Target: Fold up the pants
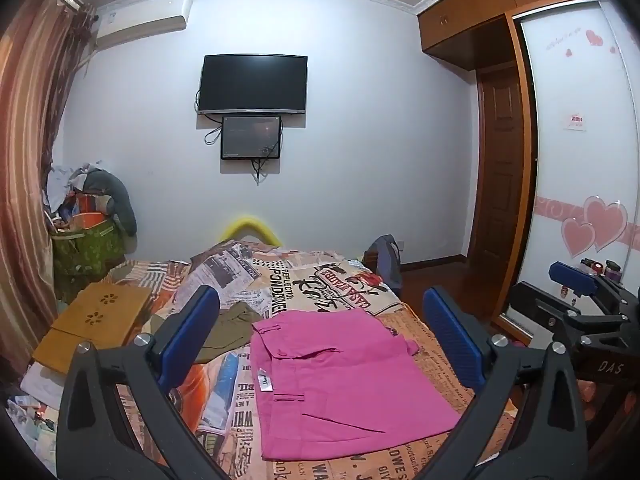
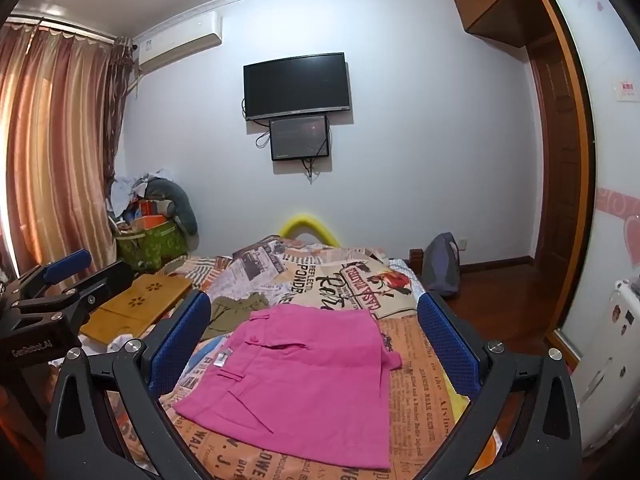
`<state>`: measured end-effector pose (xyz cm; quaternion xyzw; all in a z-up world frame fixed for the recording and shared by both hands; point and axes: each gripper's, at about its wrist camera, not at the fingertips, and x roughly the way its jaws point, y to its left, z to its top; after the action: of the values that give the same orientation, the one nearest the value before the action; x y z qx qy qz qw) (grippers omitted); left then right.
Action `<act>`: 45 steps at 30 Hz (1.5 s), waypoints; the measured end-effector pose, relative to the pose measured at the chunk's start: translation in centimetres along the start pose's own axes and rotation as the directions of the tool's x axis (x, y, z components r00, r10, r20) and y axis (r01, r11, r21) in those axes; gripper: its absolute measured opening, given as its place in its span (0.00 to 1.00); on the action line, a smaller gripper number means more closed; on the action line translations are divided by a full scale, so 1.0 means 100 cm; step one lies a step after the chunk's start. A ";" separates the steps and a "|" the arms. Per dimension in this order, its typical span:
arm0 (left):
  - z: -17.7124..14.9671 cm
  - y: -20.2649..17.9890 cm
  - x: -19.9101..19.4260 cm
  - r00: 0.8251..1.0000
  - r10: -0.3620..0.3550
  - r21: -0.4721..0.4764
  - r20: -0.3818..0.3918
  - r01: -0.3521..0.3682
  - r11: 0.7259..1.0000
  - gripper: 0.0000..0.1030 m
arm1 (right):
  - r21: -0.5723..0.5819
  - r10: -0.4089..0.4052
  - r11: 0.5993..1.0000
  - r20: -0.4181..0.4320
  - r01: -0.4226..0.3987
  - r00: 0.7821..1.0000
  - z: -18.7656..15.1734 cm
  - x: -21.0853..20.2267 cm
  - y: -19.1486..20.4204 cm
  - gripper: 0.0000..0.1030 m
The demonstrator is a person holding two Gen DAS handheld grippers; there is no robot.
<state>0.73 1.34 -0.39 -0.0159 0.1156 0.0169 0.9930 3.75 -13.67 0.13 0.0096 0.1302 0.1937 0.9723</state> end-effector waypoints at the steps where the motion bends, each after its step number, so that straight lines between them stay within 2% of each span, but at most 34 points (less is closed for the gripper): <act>1: -0.001 -0.004 -0.001 1.000 0.001 0.004 0.000 -0.001 1.000 1.00 | 0.001 0.001 1.000 -0.001 -0.001 1.000 0.000 0.000 -0.001 1.00; 45: -0.004 -0.002 0.003 1.000 -0.014 0.016 0.010 0.014 1.000 1.00 | 0.001 0.005 1.000 -0.007 -0.005 1.000 -0.003 0.006 -0.003 1.00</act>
<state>0.94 1.14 -0.88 -0.0089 0.1108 0.0093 0.9938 4.32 -13.79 -0.31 0.0100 0.1337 0.1959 0.9714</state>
